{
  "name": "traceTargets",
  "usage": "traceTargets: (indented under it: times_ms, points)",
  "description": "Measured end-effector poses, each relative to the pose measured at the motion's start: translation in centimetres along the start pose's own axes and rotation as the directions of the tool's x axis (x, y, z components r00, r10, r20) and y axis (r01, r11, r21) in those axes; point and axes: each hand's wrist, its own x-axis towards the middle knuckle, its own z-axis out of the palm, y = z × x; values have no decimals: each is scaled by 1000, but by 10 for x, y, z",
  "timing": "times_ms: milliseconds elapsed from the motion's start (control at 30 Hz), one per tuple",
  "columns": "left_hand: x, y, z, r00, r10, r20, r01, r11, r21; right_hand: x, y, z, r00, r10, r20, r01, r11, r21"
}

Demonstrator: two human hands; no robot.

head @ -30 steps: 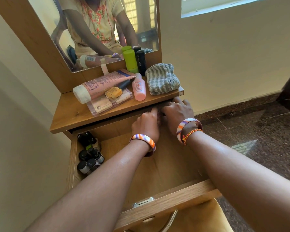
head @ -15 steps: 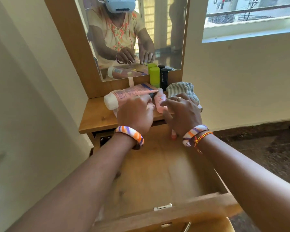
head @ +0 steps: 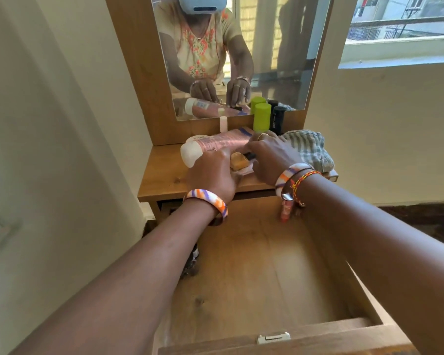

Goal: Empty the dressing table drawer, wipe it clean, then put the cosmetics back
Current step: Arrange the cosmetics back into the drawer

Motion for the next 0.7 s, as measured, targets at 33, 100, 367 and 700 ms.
traceTargets:
  times_ms: [33,100,367,700]
  points:
    - [0,0,0,1000,-3,-1,3,1000,0,0,1,1,1000,3,-7,-3,1000,-20]
    - [1,-1,0,1000,-3,7,3,1000,4,1,2,0,1000,4,2,-4,999,-46]
    - [-14,-14,-19,999,31,-14,-31,999,-28,-15,-12,-19,1000,-26,14,26,1000,8]
    - [-93,-64,-43,946,-312,91,320,843,-432,-74,-65,-27,989,-107,98,83,973,216]
